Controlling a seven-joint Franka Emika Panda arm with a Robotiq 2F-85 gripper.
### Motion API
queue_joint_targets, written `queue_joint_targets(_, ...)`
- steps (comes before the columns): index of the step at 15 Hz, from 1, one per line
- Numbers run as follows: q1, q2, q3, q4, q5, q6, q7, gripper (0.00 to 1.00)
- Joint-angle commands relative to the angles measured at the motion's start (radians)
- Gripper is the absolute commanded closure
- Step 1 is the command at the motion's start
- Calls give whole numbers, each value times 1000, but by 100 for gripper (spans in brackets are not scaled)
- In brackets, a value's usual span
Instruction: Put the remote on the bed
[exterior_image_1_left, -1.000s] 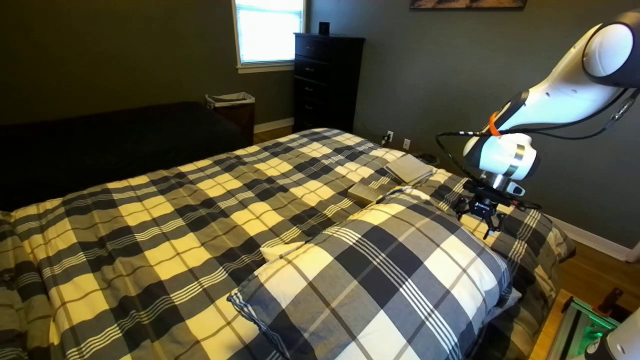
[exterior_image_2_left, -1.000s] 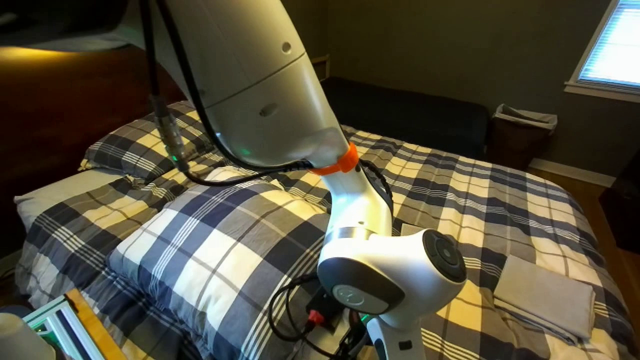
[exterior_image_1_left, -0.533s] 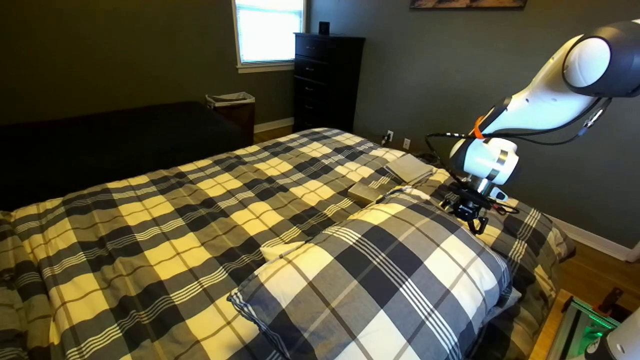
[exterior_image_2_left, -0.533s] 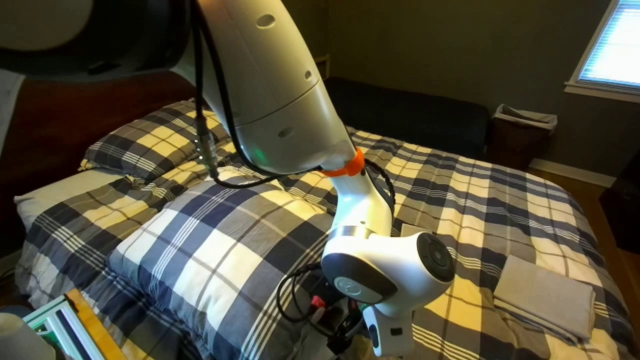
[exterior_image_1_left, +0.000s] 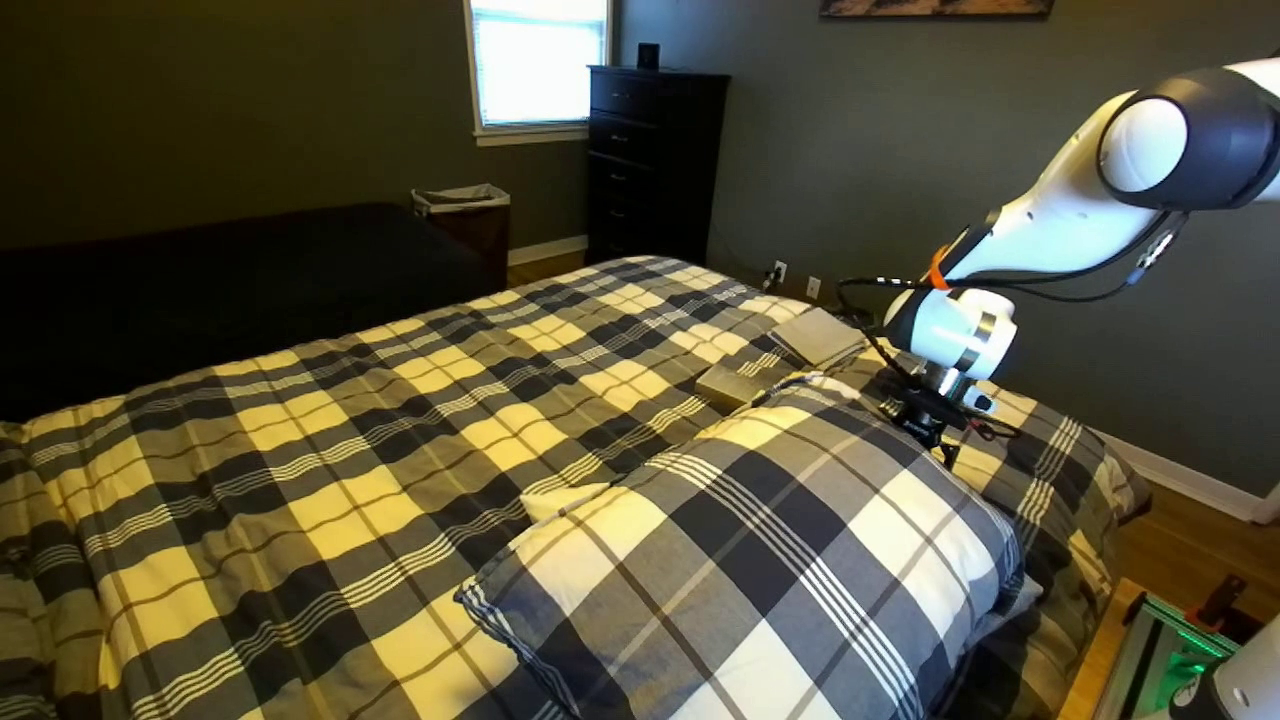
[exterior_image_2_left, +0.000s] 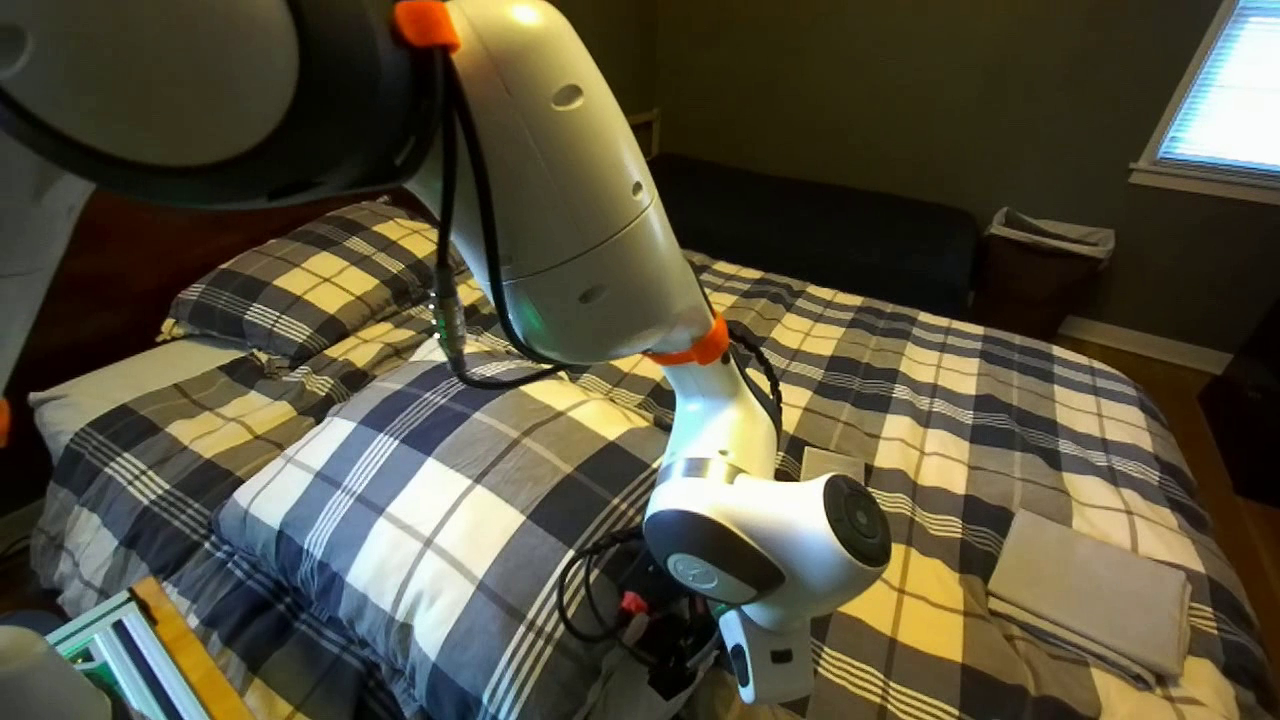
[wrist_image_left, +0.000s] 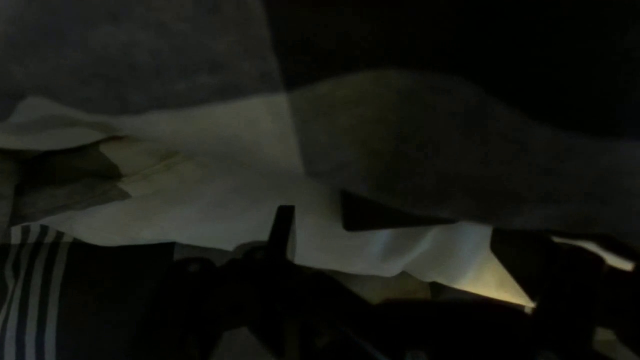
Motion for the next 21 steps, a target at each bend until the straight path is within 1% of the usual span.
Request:
queue_joint_targets(1, -12, 9, 13, 19, 46, -39, -55, 0)
queue_joint_targets(6, 5, 10, 5, 14, 31, -58, -69, 0)
queue_joint_targets(7, 10, 13, 3, 14, 25, -60, -66, 19)
queue_joint_targets(9, 18, 19, 0, 15, 21, -63, -61, 32)
queue_joint_targets(10, 21, 22, -2, 14, 19, -59, -60, 42)
queue_joint_targets(12, 26, 26, -3, 14, 19, -53, -59, 58)
queue_joint_targets(13, 27, 29, -4, 14, 19, -51, -58, 65)
queue_joint_targets(14, 28, 30, -5, 14, 18, -50, -58, 68)
queue_joint_targets(18, 27, 14, -19, 16, 16, -39, -49, 68)
queue_joint_targets(21, 19, -7, -39, 20, 32, -7, -35, 68)
